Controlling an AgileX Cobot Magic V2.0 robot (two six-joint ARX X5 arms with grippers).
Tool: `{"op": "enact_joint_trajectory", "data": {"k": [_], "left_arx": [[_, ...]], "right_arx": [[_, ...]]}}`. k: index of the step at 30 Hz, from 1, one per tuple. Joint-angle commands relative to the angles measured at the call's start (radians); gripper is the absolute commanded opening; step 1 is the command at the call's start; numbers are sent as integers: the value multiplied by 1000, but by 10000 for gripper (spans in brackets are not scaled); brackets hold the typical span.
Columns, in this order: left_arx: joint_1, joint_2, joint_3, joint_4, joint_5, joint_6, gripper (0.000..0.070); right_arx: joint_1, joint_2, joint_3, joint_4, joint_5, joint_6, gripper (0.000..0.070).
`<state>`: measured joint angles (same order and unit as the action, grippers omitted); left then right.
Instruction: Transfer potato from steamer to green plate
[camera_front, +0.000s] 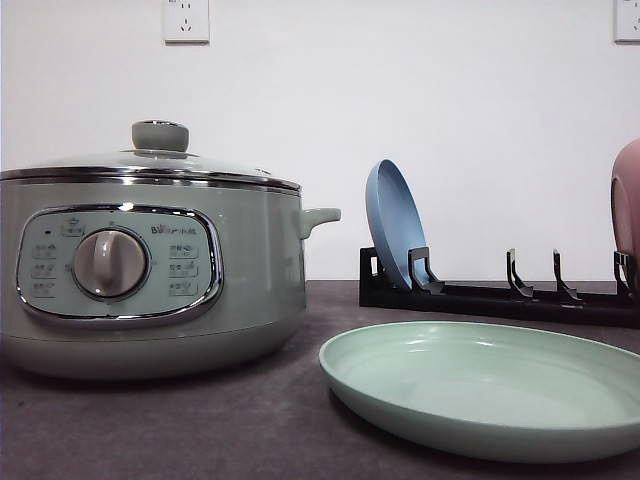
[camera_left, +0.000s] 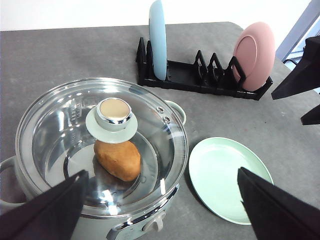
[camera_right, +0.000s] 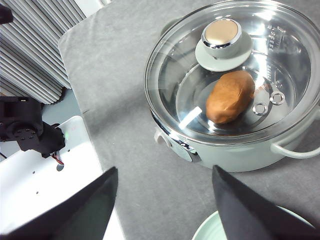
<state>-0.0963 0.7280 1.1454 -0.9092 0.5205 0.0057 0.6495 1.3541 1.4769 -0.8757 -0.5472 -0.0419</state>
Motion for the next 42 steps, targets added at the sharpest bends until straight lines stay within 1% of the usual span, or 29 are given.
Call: {"op": "enact_joint_trajectory", "data": {"k": [1, 6, 10, 19, 24, 29, 33, 36, 42], "left_arx": [[-2, 13, 25, 12, -1, -10, 607], [-3, 69, 44, 11, -11, -36, 608], [-22, 174, 123, -5, -40, -36, 607], [-138, 494, 456, -165, -259, 22, 606], [-198, 649, 577, -227, -358, 42, 606], [-237, 758, 613, -224, -382, 54, 606], [-257, 826, 613, -221, -425, 60, 600], [-264, 870, 613, -220, -427, 61, 599], [-276, 934, 613, -219, -427, 61, 595]], "right_arx": [[8, 11, 18, 3, -3, -15, 372], [8, 11, 18, -1, -3, -15, 372], [8, 11, 18, -2, -3, -15, 372], [8, 11, 18, -11, -2, -22, 373], [8, 11, 18, -12, -2, -22, 372], [8, 11, 18, -16, 0, -22, 372], [8, 11, 18, -16, 18, -22, 372], [8, 11, 18, -16, 33, -22, 372], [8, 11, 18, -16, 32, -22, 372]]}}
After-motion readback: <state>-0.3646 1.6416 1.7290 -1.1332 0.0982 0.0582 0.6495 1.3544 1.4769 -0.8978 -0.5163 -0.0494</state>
